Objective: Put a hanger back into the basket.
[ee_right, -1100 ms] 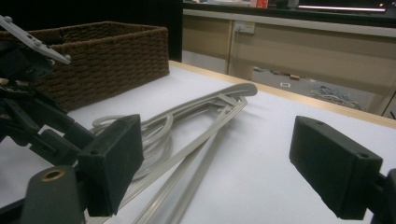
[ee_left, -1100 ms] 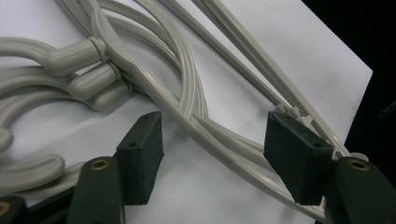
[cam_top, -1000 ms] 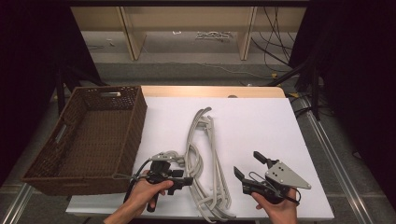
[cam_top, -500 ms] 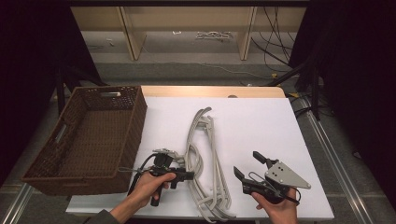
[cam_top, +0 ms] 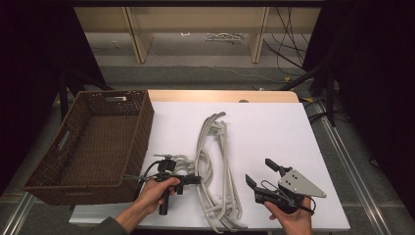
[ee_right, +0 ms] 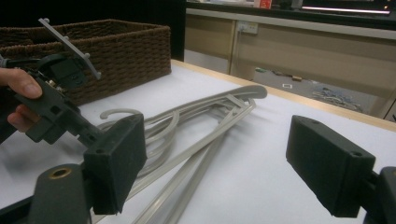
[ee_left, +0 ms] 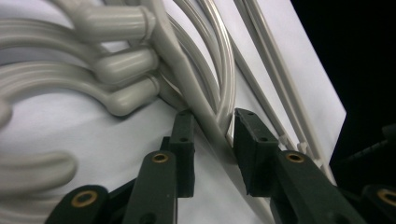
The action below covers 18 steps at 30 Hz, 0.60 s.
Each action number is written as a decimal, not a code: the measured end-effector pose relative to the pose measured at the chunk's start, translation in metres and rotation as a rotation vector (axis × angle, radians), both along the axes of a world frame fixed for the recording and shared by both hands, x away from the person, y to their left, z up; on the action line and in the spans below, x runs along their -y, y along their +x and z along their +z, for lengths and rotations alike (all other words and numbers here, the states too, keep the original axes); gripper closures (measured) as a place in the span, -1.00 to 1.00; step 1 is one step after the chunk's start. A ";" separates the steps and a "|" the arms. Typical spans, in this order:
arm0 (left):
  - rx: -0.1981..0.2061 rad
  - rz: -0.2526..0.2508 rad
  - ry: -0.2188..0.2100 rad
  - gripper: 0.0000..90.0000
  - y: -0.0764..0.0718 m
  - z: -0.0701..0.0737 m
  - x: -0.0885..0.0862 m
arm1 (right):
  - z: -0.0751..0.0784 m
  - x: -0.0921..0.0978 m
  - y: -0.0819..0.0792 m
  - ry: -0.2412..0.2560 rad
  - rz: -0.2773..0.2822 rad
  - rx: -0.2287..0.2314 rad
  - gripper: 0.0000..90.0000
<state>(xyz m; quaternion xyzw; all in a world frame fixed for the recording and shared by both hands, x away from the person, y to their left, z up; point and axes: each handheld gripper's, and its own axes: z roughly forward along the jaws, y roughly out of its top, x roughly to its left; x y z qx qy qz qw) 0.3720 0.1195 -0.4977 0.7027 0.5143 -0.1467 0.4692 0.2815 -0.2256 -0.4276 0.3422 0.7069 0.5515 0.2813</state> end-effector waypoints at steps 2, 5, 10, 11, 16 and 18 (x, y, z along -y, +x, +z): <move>-0.008 0.023 -0.035 0.63 0.001 0.001 -0.004 | -0.001 0.000 0.001 0.005 0.004 0.003 -0.53; -0.011 0.037 -0.064 0.69 0.000 0.003 -0.006 | -0.001 0.000 0.001 0.009 0.002 0.010 -0.53; -0.002 0.058 -0.084 0.73 -0.002 0.007 -0.005 | -0.001 0.000 0.001 0.008 0.003 0.009 -0.53; 0.001 0.066 -0.087 0.73 -0.002 0.007 -0.005 | -0.001 0.000 0.001 0.009 0.002 0.010 -0.53; 0.025 0.075 -0.098 0.76 -0.003 0.015 -0.007 | -0.001 0.000 0.001 0.007 0.002 0.011 -0.53; 0.040 0.076 -0.095 0.78 -0.003 0.019 -0.006 | 0.000 0.001 0.000 -0.013 -0.005 0.000 -0.53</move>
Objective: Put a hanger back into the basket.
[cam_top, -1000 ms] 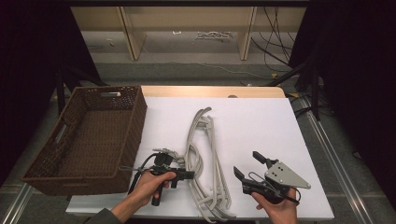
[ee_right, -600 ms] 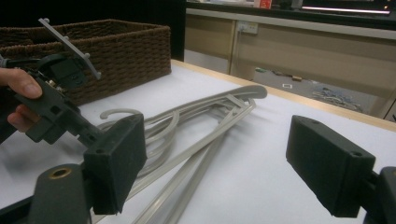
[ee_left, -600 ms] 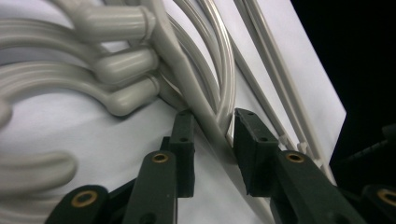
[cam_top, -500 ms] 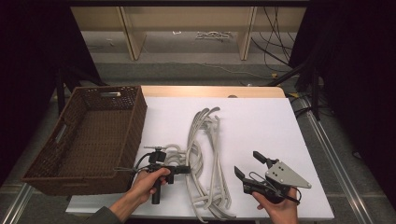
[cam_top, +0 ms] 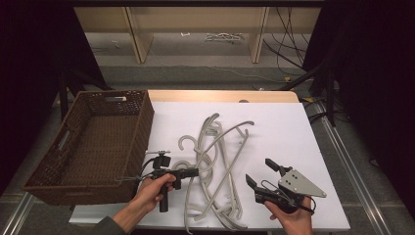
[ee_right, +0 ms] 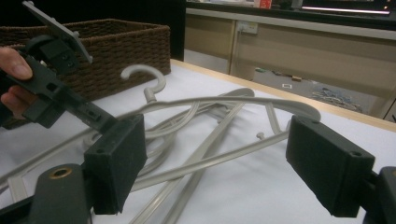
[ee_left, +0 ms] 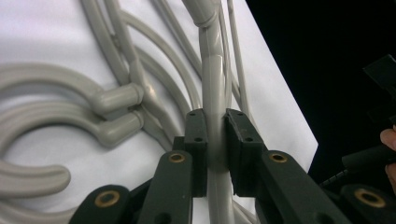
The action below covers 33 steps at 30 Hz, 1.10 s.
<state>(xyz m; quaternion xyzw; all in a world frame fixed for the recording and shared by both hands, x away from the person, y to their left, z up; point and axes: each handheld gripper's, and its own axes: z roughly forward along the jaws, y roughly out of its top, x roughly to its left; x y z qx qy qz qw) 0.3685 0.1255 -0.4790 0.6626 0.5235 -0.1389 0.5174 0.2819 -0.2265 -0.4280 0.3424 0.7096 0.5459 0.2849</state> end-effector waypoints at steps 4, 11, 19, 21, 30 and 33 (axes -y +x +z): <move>0.078 -0.033 0.028 0.78 -0.002 0.011 0.002 | -0.001 -0.001 0.001 0.018 0.010 0.010 -0.52; 0.143 -0.054 0.067 0.78 -0.002 0.017 0.003 | 0.000 0.000 0.000 0.003 0.001 0.002 -0.52; 0.170 -0.032 0.044 0.78 0.001 0.030 -0.003 | -0.001 0.001 0.001 0.013 -0.001 0.000 -0.52; 0.183 -0.022 0.041 0.78 0.002 0.036 -0.004 | -0.001 0.002 0.001 0.012 -0.001 -0.001 -0.52; 0.231 0.008 0.015 0.78 0.004 0.071 -0.009 | -0.001 0.002 0.000 0.015 -0.001 -0.002 -0.52; 0.254 0.017 0.021 0.78 0.005 0.087 -0.016 | -0.001 0.002 0.001 0.017 -0.001 0.000 -0.52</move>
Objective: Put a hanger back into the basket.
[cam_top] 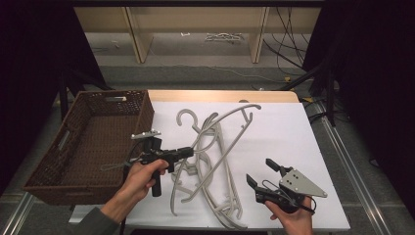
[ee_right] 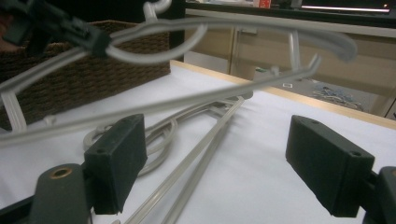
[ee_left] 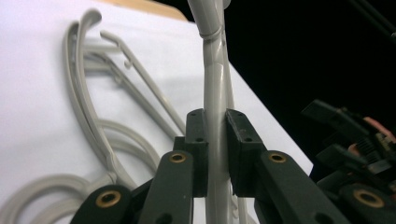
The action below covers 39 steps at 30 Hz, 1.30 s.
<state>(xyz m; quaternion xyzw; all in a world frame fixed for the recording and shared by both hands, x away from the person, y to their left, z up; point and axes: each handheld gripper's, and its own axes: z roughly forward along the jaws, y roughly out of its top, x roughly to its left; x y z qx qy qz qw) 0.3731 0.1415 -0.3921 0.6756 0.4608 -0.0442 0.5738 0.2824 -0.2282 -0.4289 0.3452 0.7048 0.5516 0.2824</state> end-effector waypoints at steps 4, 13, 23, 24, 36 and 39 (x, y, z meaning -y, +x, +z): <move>0.047 0.025 -0.006 0.78 0.005 0.030 -0.020 | 0.000 0.000 0.000 -0.002 -0.003 0.001 -0.52; 0.119 0.104 0.023 0.78 0.012 0.070 -0.059 | -0.001 0.000 0.001 -0.002 -0.005 -0.002 -0.52; 0.152 0.206 0.085 0.78 0.020 0.086 -0.113 | -0.003 -0.001 0.001 -0.013 0.003 -0.018 -0.52; 0.149 0.216 0.091 0.78 0.021 0.086 -0.119 | -0.003 -0.001 0.001 -0.013 0.003 -0.018 -0.52; 0.206 0.305 0.132 0.78 0.020 0.089 -0.193 | -0.004 0.001 0.003 -0.010 -0.010 -0.020 -0.52; 0.213 0.316 0.145 0.78 0.019 0.088 -0.208 | -0.004 0.000 0.003 -0.007 -0.009 -0.018 -0.52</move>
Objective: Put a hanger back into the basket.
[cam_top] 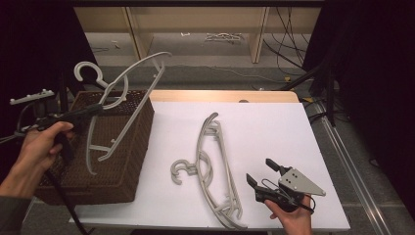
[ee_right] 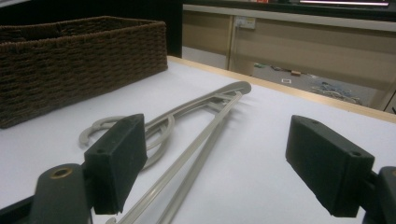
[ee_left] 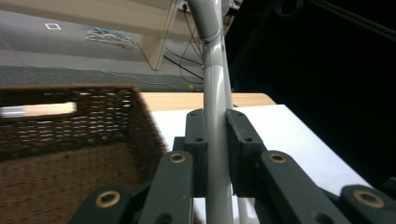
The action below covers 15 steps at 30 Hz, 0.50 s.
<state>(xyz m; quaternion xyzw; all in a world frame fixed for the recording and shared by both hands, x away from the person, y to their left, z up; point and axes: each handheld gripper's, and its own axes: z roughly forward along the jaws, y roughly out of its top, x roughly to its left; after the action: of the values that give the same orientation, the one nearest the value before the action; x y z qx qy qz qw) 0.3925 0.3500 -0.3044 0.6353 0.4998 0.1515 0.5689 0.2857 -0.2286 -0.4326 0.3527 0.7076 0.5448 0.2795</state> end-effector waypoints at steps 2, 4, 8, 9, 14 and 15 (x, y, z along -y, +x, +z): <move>0.003 0.013 0.002 0.77 0.000 -0.001 -0.010 | -0.001 0.000 0.001 -0.004 0.000 0.001 -0.52; 0.010 0.022 0.022 0.77 -0.002 -0.005 -0.023 | -0.002 -0.002 0.002 0.014 0.007 0.001 -0.52; 0.018 0.026 0.048 0.77 -0.004 -0.010 -0.034 | -0.002 0.000 0.002 -0.009 0.003 -0.006 -0.52; 0.022 0.027 0.058 0.77 -0.005 -0.011 -0.038 | -0.002 0.000 0.002 -0.006 0.000 -0.005 -0.52; 0.002 0.021 0.128 0.77 -0.008 -0.018 -0.051 | -0.002 0.000 0.003 0.002 0.005 -0.011 -0.52; -0.024 0.015 0.163 0.77 -0.008 -0.021 -0.054 | -0.003 0.000 0.003 0.002 0.011 -0.015 -0.52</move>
<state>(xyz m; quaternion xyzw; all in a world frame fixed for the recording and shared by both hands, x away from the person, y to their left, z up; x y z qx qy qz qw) 0.3843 0.4039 -0.3254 0.6776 0.4972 0.1882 0.5082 0.2889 -0.2282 -0.4354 0.3532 0.7109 0.5445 0.2709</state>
